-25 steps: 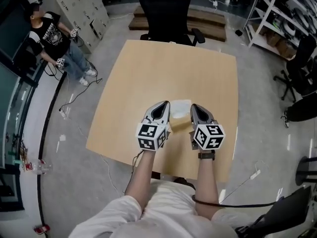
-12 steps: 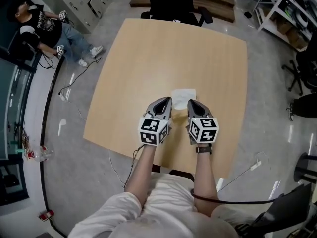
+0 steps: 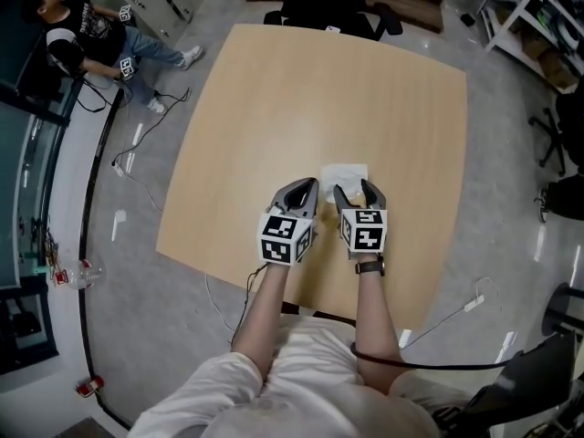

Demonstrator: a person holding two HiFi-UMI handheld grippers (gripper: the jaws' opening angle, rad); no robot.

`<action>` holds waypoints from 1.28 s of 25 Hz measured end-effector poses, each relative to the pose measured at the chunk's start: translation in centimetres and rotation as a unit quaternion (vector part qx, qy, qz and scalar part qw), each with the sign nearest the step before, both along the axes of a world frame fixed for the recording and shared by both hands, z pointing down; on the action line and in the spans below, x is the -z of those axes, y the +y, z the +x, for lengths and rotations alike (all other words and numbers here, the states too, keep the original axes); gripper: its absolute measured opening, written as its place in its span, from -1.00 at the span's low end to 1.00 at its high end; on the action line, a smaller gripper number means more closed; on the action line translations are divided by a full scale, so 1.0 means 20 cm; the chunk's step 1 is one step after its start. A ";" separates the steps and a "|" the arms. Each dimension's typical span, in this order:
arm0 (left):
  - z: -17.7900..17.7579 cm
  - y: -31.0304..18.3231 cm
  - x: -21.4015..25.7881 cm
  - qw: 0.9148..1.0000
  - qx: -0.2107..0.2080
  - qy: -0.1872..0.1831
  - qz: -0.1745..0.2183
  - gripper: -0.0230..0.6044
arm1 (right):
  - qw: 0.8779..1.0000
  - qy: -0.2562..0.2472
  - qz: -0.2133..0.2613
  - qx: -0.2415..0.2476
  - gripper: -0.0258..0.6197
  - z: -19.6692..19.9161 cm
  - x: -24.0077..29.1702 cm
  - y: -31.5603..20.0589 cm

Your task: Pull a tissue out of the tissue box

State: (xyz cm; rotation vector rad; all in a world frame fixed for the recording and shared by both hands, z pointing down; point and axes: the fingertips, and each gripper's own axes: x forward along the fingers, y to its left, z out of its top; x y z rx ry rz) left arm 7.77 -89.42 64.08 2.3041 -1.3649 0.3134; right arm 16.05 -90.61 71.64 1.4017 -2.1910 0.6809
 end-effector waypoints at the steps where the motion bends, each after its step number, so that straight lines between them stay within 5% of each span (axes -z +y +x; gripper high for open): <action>1: 0.00 -0.01 -0.01 1.000 -0.002 -0.001 -0.004 -0.93 | 1.000 0.001 -0.005 -0.004 -0.11 -0.01 -0.02 -0.01; 15: -0.15 -0.08 -0.08 0.999 0.015 0.018 -0.023 -0.93 | 0.988 0.129 -0.080 0.017 -0.12 -0.07 -0.31 -0.11; 19: -0.18 -0.08 -0.05 0.999 0.014 0.028 -0.020 -0.93 | 0.983 0.162 -0.085 0.024 -0.55 -0.09 -0.31 -0.11; 23: -0.22 -0.08 -0.04 0.999 0.014 0.033 -0.016 -0.93 | 0.984 0.159 -0.077 0.016 -0.83 -0.12 -0.27 -0.11; 32: -0.21 -0.05 0.23 0.998 0.013 0.052 0.032 -0.93 | 0.995 0.102 -0.008 0.014 -0.85 -0.20 0.14 -0.02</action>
